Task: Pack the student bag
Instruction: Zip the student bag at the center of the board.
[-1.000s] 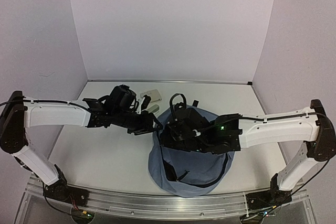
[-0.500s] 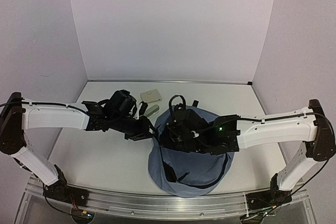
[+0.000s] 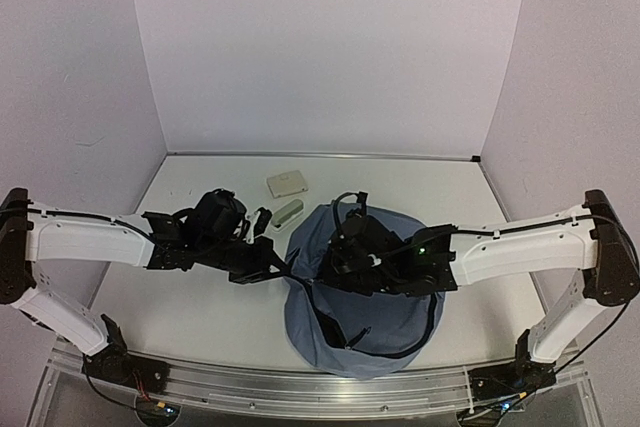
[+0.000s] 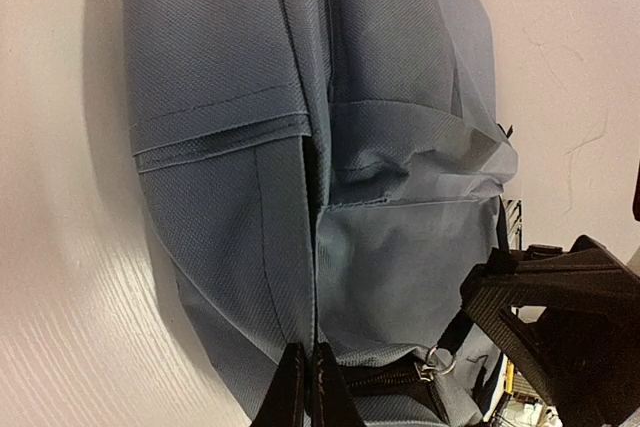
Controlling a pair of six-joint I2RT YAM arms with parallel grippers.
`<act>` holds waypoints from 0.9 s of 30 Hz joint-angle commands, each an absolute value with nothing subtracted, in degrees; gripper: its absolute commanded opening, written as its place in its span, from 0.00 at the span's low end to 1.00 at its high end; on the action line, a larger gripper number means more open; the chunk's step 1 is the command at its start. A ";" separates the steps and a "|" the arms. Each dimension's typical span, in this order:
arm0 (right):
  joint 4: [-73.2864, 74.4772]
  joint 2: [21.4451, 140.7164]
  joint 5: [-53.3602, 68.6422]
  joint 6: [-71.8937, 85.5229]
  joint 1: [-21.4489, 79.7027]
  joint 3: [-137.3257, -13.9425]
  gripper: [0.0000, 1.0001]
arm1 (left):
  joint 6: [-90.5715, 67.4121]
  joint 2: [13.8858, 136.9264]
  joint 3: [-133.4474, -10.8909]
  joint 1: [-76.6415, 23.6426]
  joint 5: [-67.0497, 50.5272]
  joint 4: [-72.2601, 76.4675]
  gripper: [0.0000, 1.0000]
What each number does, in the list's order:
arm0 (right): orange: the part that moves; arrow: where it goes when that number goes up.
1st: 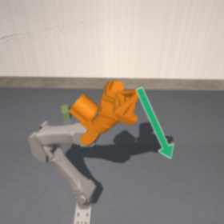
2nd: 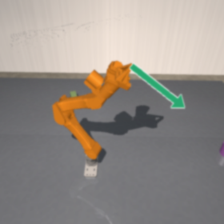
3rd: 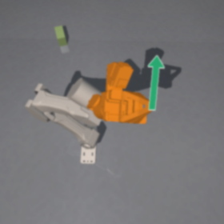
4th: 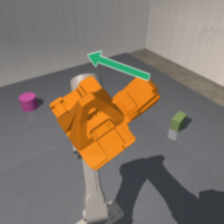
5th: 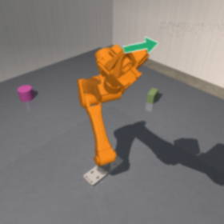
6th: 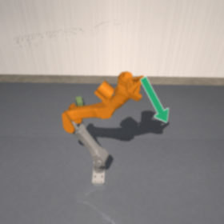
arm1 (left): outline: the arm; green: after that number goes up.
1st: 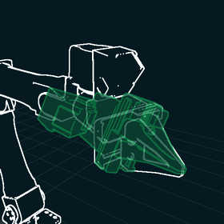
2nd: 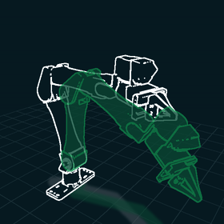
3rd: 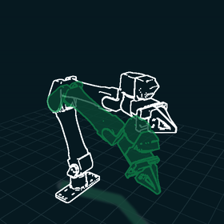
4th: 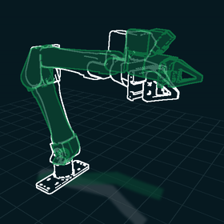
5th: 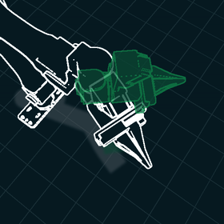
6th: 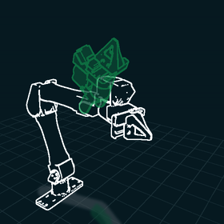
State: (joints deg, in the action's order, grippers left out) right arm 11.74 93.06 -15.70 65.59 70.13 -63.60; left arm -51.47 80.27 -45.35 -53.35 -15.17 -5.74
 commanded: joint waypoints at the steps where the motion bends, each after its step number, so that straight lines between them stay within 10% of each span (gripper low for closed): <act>1: 11.44 90.35 -18.18 64.29 68.55 -63.73 0.00 | -49.69 77.64 -43.72 -53.26 -14.52 -4.37 0.00; 27: 9.33 89.73 -6.68 59.44 81.52 -63.28 0.00 | -52.56 84.68 -46.24 -45.43 -15.87 3.23 0.00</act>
State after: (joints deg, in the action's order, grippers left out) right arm 9.90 91.18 -8.01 58.61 79.81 -63.59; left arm -53.86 83.51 -44.08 -47.22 -17.95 0.34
